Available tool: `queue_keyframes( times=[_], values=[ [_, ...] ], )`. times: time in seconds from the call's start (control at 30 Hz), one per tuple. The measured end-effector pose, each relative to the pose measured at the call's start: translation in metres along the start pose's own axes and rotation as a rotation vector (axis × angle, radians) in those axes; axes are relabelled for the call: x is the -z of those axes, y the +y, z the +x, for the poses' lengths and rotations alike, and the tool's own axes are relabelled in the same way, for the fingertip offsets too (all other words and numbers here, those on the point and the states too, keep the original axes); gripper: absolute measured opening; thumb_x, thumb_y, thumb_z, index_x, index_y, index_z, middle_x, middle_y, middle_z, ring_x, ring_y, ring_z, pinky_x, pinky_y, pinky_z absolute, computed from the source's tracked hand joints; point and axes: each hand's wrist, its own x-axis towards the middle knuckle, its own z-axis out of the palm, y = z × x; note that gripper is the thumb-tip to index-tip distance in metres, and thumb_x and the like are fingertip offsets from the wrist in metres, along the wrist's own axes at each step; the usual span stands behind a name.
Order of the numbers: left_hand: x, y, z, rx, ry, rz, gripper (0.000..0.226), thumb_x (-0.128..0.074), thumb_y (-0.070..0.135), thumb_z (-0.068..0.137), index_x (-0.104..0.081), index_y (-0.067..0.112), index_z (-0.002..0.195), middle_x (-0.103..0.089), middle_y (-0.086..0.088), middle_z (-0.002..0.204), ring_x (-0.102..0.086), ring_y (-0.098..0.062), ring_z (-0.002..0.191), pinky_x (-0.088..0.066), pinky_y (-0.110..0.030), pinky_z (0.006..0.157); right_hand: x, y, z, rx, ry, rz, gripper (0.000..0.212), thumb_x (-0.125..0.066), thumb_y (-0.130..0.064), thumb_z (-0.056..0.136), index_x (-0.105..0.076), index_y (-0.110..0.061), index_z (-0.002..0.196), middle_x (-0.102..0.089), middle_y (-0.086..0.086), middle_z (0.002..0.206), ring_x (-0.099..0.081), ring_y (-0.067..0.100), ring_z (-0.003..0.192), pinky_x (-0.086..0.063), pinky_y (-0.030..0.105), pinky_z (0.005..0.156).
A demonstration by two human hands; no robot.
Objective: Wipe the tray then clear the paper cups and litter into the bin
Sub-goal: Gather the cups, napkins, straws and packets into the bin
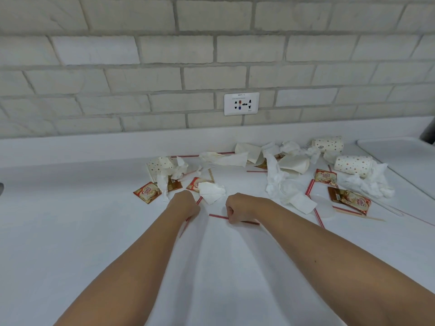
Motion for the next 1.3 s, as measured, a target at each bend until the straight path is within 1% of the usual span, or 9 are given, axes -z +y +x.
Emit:
queue_keyframes(
  times=[0.07, 0.17, 0.3, 0.4, 0.53, 0.7, 0.9, 1.17, 1.3],
  values=[
    [-0.002, 0.0, -0.003, 0.001, -0.023, 0.025, 0.017, -0.049, 0.006, 0.085, -0.044, 0.006, 0.068, -0.044, -0.004, 0.064, -0.044, -0.014, 0.055, -0.039, -0.02, 0.05, -0.001, -0.001, -0.004, -0.004, 0.008, -0.012, 0.012, -0.057, -0.012, 0.083, -0.054, -0.008, 0.072, -0.063, 0.011, 0.09, -0.054, 0.023, 0.074, -0.039, 0.027, 0.058],
    [-0.009, 0.001, -0.007, -0.039, -0.027, 0.089, 0.018, -0.048, 0.01, 0.089, -0.058, 0.0, 0.101, -0.055, -0.005, 0.081, -0.057, -0.019, 0.078, -0.048, -0.024, 0.067, -0.005, -0.004, -0.009, -0.023, 0.056, -0.019, 0.034, -0.052, -0.009, 0.083, -0.034, -0.015, 0.055, -0.039, 0.003, 0.06, -0.036, 0.017, 0.052, -0.026, 0.025, 0.048],
    [-0.019, 0.004, -0.016, -0.044, 0.005, 0.187, 0.028, -0.052, 0.007, 0.088, -0.058, 0.002, 0.115, -0.058, -0.01, 0.119, -0.056, -0.025, 0.111, -0.048, -0.03, 0.091, -0.011, -0.007, -0.013, -0.031, 0.092, -0.002, 0.01, -0.047, -0.01, 0.088, -0.05, -0.008, 0.079, -0.05, 0.005, 0.076, -0.048, 0.018, 0.066, -0.031, 0.026, 0.054],
    [-0.02, 0.002, -0.019, -0.05, 0.024, 0.173, 0.029, -0.049, 0.006, 0.09, -0.057, 0.002, 0.118, -0.057, -0.011, 0.122, -0.055, -0.024, 0.113, -0.047, -0.029, 0.093, -0.009, -0.009, -0.018, -0.034, 0.072, 0.14, 0.022, -0.044, -0.012, 0.093, -0.053, -0.001, 0.11, -0.057, 0.015, 0.106, -0.055, 0.026, 0.091, -0.036, 0.026, 0.069],
    [-0.017, -0.003, -0.022, -0.045, 0.054, 0.167, 0.024, -0.047, 0.006, 0.092, -0.057, 0.001, 0.113, -0.059, -0.011, 0.119, -0.058, -0.023, 0.109, -0.048, -0.027, 0.088, -0.011, -0.012, -0.018, -0.056, 0.088, 0.395, 0.025, -0.035, -0.009, 0.095, -0.042, -0.012, 0.072, -0.058, 0.009, 0.072, -0.05, 0.017, 0.056, -0.038, 0.021, 0.054],
    [-0.01, -0.003, -0.032, -0.055, 0.007, 0.222, 0.03, -0.052, 0.01, 0.09, -0.055, 0.0, 0.118, -0.058, -0.011, 0.121, -0.058, -0.024, 0.112, -0.047, -0.026, 0.09, -0.013, -0.021, -0.019, -0.046, 0.098, 0.408, 0.017, -0.033, -0.012, 0.099, -0.047, -0.007, 0.093, -0.05, 0.009, 0.082, -0.045, 0.016, 0.063, -0.029, 0.02, 0.049],
    [-0.006, -0.003, -0.038, -0.055, -0.027, 0.211, 0.029, -0.053, 0.008, 0.089, -0.056, -0.001, 0.116, -0.057, -0.006, 0.087, -0.06, -0.024, 0.101, -0.045, -0.024, 0.076, -0.015, -0.024, -0.014, -0.061, 0.13, 0.419, 0.028, -0.036, -0.011, 0.097, -0.056, 0.005, 0.108, -0.05, 0.01, 0.09, -0.043, 0.014, 0.065, -0.027, 0.02, 0.052],
    [-0.034, 0.003, -0.045, -0.134, -0.033, 0.365, 0.035, -0.052, 0.008, 0.091, -0.052, 0.001, 0.125, -0.053, -0.012, 0.128, -0.05, -0.026, 0.12, -0.044, -0.03, 0.1, -0.018, -0.023, -0.015, -0.091, 0.132, 0.552, 0.027, -0.045, -0.019, 0.094, -0.04, -0.014, 0.068, -0.04, -0.001, 0.064, -0.035, 0.01, 0.052, -0.029, 0.017, 0.042],
    [-0.028, 0.014, -0.049, -0.202, -0.024, 0.152, 0.033, -0.04, 0.008, 0.097, -0.051, -0.001, 0.126, -0.054, -0.015, 0.128, -0.052, -0.027, 0.119, -0.042, -0.029, 0.097, -0.018, -0.025, -0.015, -0.085, 0.048, 0.788, 0.039, -0.045, -0.043, 0.095, -0.058, -0.008, 0.081, -0.05, 0.011, 0.07, -0.04, 0.016, 0.047, -0.034, 0.023, 0.039]
  ],
)
